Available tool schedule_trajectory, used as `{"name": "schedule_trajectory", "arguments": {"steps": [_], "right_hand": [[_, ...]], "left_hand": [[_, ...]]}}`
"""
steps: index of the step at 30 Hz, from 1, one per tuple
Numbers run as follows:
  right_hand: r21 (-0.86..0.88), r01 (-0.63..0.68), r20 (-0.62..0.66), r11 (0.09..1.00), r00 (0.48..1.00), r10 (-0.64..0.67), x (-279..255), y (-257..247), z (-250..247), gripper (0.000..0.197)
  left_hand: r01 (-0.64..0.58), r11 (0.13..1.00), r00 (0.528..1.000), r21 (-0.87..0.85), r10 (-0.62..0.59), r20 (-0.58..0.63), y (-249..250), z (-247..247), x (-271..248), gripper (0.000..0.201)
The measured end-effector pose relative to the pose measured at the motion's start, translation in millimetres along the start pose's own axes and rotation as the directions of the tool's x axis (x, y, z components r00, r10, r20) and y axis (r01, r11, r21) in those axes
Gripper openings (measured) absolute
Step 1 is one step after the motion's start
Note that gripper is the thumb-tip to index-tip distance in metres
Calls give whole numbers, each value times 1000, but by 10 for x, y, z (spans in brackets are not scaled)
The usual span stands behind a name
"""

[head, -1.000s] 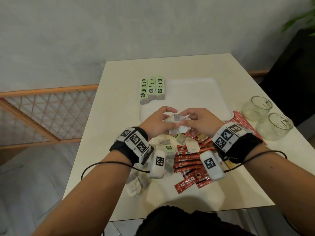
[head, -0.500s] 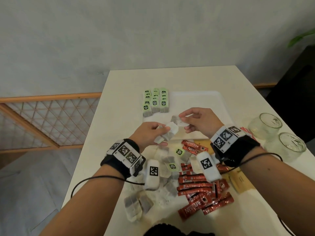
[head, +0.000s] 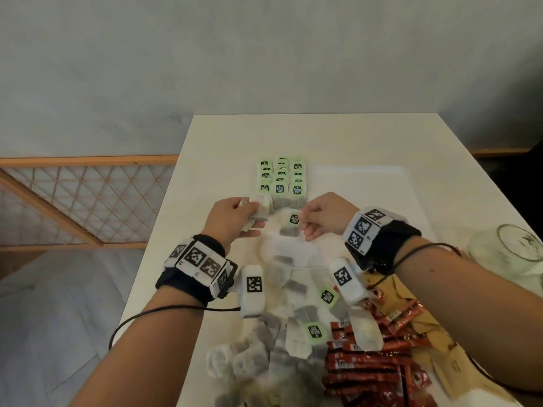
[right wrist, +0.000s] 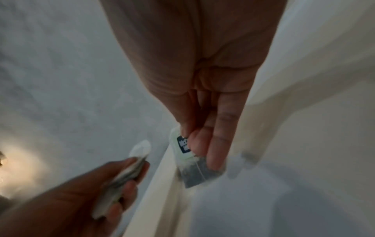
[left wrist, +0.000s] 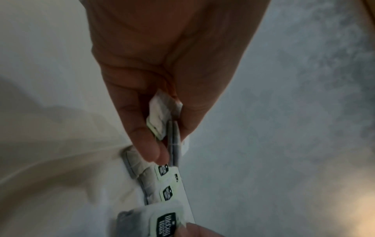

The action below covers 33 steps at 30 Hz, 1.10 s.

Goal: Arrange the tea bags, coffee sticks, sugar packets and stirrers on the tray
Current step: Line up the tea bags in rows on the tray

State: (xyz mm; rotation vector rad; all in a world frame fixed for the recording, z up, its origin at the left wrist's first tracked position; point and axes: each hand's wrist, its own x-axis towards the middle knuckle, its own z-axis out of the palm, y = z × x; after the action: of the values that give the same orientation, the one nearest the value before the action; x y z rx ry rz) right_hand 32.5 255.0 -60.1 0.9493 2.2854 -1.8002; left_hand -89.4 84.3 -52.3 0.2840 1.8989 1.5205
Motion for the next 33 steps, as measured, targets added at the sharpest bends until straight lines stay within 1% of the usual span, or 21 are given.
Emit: {"name": "schedule_trajectory", "arguments": {"steps": [2,3,5,6,10,15,17,20,22,24,26,28,30,31,33], "right_hand": [[-114,16,-50,993,999,-21,146,-34,-8,13],[-156,21,-90,988,995,-35,210,-60,-15,10],[-207,30,-169,978,984,-66,329,-108,-31,6],[-223,38,-193,974,978,-82,384,-122,-37,8],[-278,72,-209,958,969,-133,558,-157,-13,12],[-315,85,-214,945,964,-158,639,-197,27,11],[-309,99,-247,946,952,-180,618,-195,22,14],[-258,139,-329,956,918,-223,511,-200,7,22],[-203,177,-295,963,927,-233,389,-215,22,21],[-160,200,-209,967,950,-231,241,-221,49,14],[-122,212,-170,970,958,-231,130,-196,42,9],[-73,196,-204,978,957,-207,59,-140,-11,10],[-28,169,-266,985,949,-170,-12,-82,-63,12],[-20,159,-292,987,943,-158,-46,-53,-75,14],[-3,150,-322,989,936,-143,-112,-9,-75,15]], "left_hand": [[-27,999,999,18,27,-25,3,-36,89,9],[-33,999,999,23,34,-37,-1,-51,127,10],[-31,999,998,21,32,-53,-13,-81,192,10],[-26,1000,998,15,27,-57,-21,-92,217,10],[-6,1000,998,-16,5,-55,-69,-114,260,8],[0,1000,999,-28,-1,-36,-99,-85,236,9],[-7,999,1000,-37,7,-14,-85,-43,204,11],[-32,998,999,-49,33,10,-59,46,159,11],[-48,998,998,-39,49,33,-32,128,123,7],[-53,998,996,-23,54,67,-4,216,78,8],[-80,996,995,38,77,69,14,284,33,12],[-147,977,988,158,151,-18,22,323,-6,11],[-216,934,960,285,257,-112,33,359,-54,6],[-241,913,949,330,292,-115,42,393,-85,5],[-277,884,948,377,316,-44,52,504,-171,9]]}}
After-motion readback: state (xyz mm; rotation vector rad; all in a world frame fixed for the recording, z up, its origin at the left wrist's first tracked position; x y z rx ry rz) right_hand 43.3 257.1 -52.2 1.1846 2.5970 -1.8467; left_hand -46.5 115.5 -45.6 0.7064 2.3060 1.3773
